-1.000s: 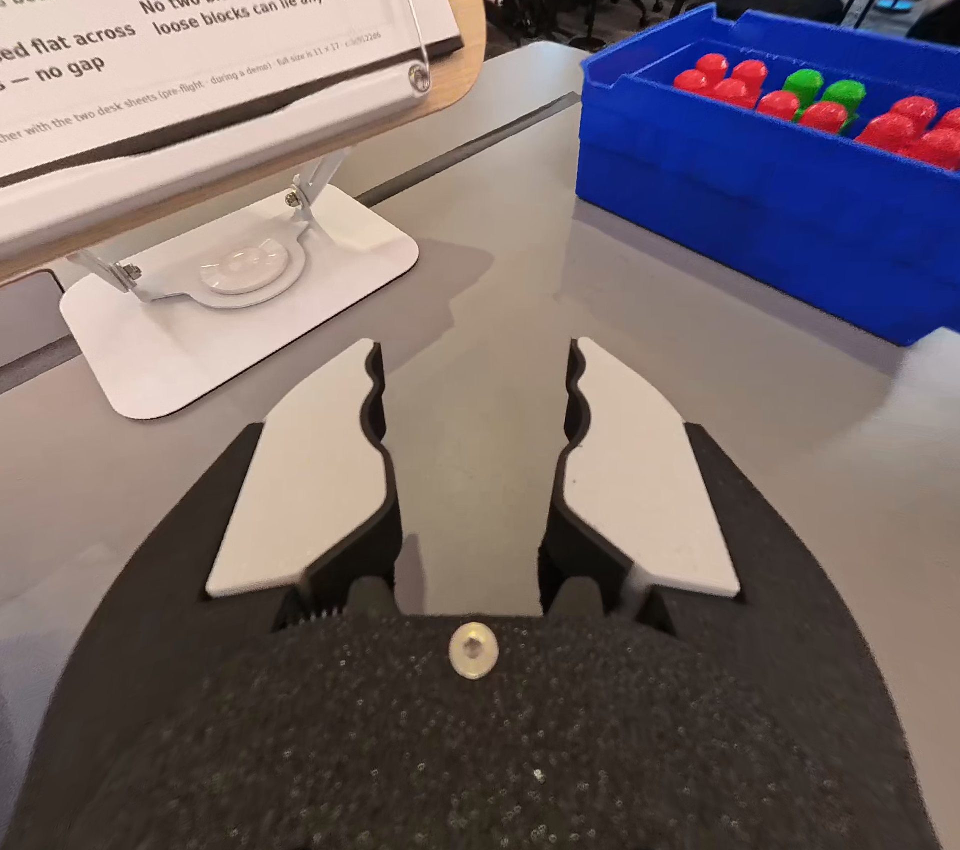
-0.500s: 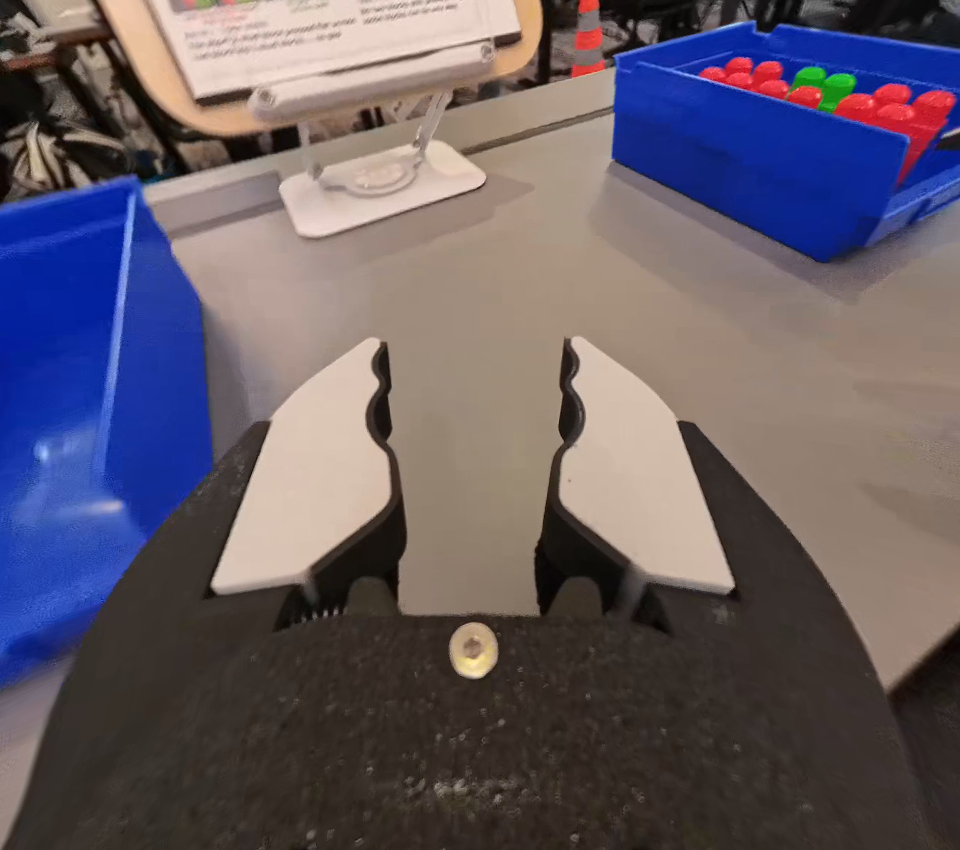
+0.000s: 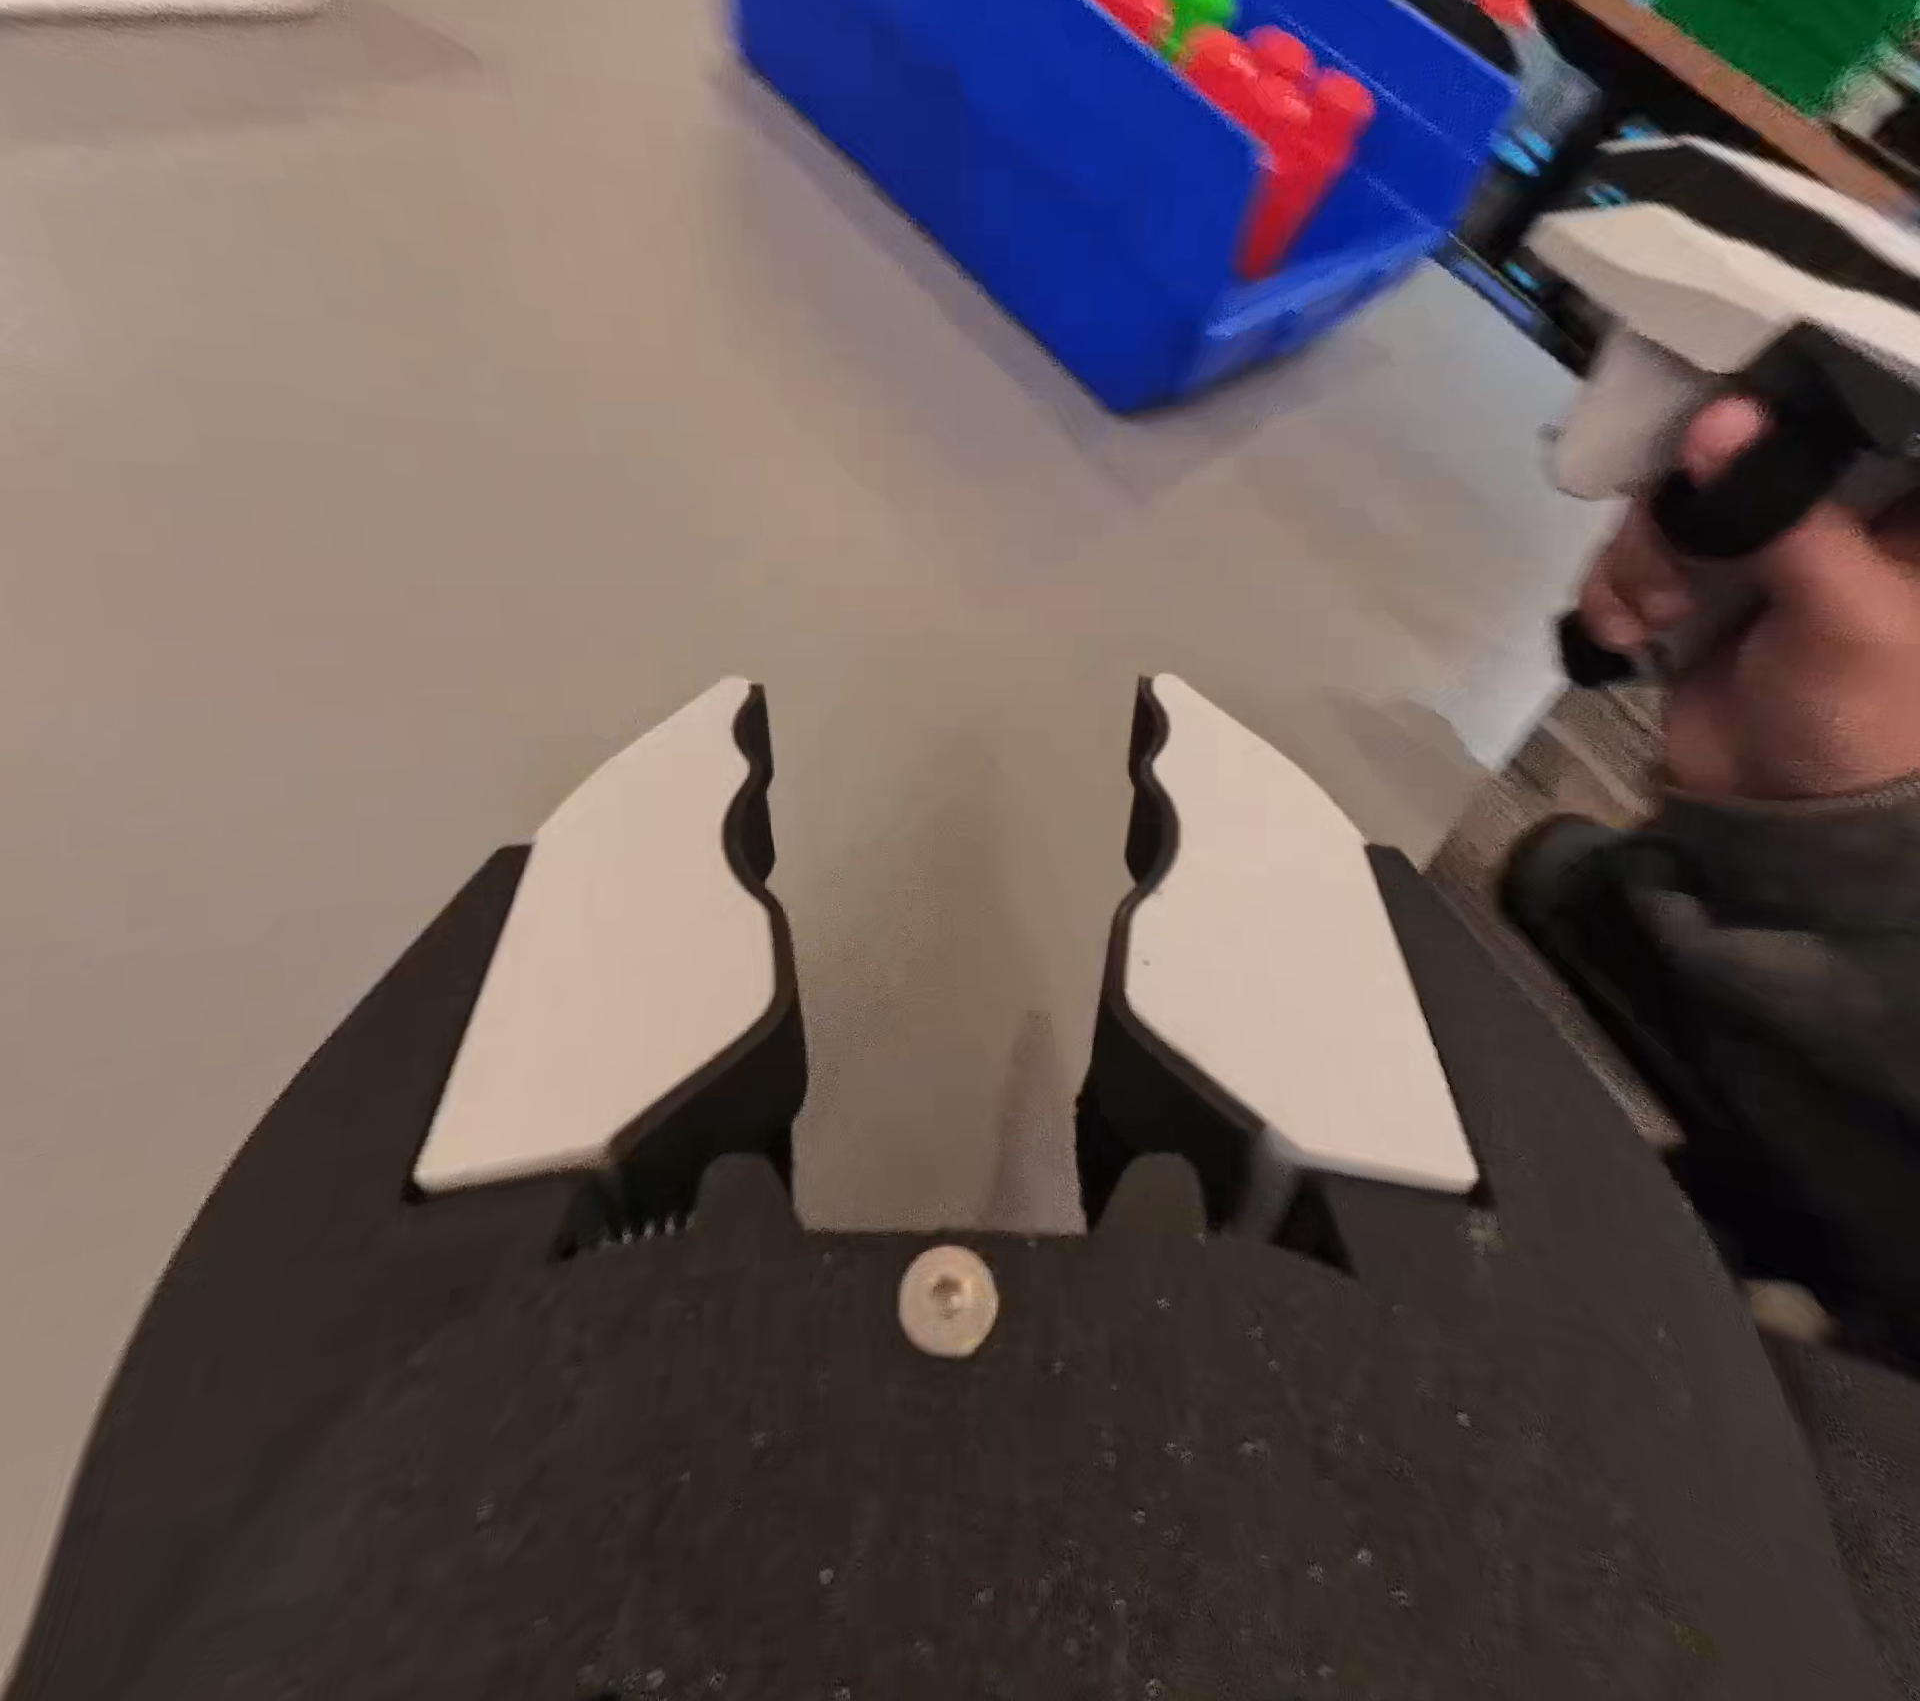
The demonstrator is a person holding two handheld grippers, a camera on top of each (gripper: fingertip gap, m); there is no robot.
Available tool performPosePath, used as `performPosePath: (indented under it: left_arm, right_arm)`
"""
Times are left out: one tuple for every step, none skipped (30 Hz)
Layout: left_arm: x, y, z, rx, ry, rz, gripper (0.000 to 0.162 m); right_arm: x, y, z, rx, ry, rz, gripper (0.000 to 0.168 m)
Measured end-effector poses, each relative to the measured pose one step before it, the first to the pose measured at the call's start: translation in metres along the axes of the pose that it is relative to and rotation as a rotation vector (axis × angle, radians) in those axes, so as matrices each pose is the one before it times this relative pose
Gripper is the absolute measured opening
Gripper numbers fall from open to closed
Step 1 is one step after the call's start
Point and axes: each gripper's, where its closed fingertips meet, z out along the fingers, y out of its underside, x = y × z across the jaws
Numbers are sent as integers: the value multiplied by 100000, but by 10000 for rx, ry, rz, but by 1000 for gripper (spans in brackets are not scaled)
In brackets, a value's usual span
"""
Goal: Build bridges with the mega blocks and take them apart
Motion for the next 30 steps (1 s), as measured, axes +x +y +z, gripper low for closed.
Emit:
performPosePath:
  left_arm:
    - [2351, -689, 2634, -365, 667, -20, 66]
    - [1911, -871, 2619, -240, 405, 43, 69]
    - [1446, -959, 2523, -147, 94, 184, 77]
    - [947, -1108, 2297, -14, -205, 272, 82]
    - [534, -1240, 1961, 94, -406, 312, 88]
    - [196, -1367, 1556, 225, -525, 318, 93]
    - [-239, -1383, 1259, 362, -655, 258, 93]
    - [-452, -1055, 1161, 332, -648, 89, 91]
    - [-245, -488, 1125, 94, -370, -121, 89]
    - [52, 77, 1046, -209, -13, -255, 85]
    - [-112, 386, 829, -349, 32, -336, 78]
    - [-366, 276, 501, -210, 8, -391, 73]
    - [-443, 44, 177, 5, 59, -325, 67]
    - [-523, -128, -60, 105, 61, -195, 58]
    - [-583, -68, -147, -1, 64, -33, 46]
    - [-686, -6, -211, -109, 46, 51, 35]
    - [-850, -76, -245, -63, -66, -54, 32]
    - [-1075, -152, -345, 36, -221, -86, 27]
    - [-1139, -126, -372, 18, -270, -17, 22]
    - [-1118, -91, -391, 39, -284, 12, 17]
    - [-929, -16, -405, 64, -239, -52, 13]
    - [-626, 82, -406, 60, -164, -124, 11]
    - [-335, 152, -413, 34, -105, -46, 9]
    - [-171, 189, -408, 51, -121, 77, 7]
    - [-100, 215, -400, 78, -143, 150, 6]
    - [-84, 210, -401, 93, -139, 168, 5]
    - [-80, 200, -402, 95, -113, 126, 4]
    - [-19, 184, -381, 68, -40, 101, 3]
    - [113, 188, -307, 1, 59, 100, 4]
    - [58, 188, -287, -88, 13, 116, 5]
  right_arm:
    - [2247, 712, -93, -166, 567, 258, 57]
    - [1872, 641, -9, -146, 396, 366, 57]
    - [1501, 541, 31, -165, 232, 447, 57]
    - [1118, 412, 50, -169, 82, 436, 58]
    - [856, 212, -25, -89, 28, 370, 58]
    - [751, 57, -73, 11, 87, 268, 58]
    - [548, 47, -63, -3, 55, 165, 58]
    - [369, 90, -21, -49, 28, 70, 58]
    - [337, 122, -9, -64, 90, -14, 58]
    - [263, 187, 36, -94, 92, -59, 58]
    - [237, 224, 70, -115, 100, -84, 58]
    - [248, 188, 89, -95, 126, -75, 58]
    - [99, 118, 107, -71, 37, -59, 58]
    - [12, 140, 160, -91, 1, -33, 58]
    - [31, 133, 193, -98, 49, -23, 59]
    - [-58, 99, 229, -85, 41, -53, 58]
    - [-50, 109, 235, -98, 86, -125, 56]
    - [22, 100, 249, -120, 195, -160, 54]
    - [-147, -41, 256, -26, 118, -184, 54]
    - [-263, -71, 237, 0, 64, -132, 52]
    - [-588, -40, 284, -17, -121, -44, 51]
    - [-923, 68, 343, -84, -304, 23, 49]
    - [-836, 197, 406, -182, -183, -14, 49]
    - [-662, 135, 399, -151, -41, -148, 48]
    - [-246, 30, 337, -106, 196, -234, 47]
    - [-46, -13, 293, -68, 237, -170, 45]
    - [35, 102, 257, -125, 174, -35, 41]
    - [-54, 92, 129, -103, -30, 154, 45]
    - [20, -21, -25, 62, -58, 391, 40]
    - [-300, -26, -132, 56, -316, 281, 24]
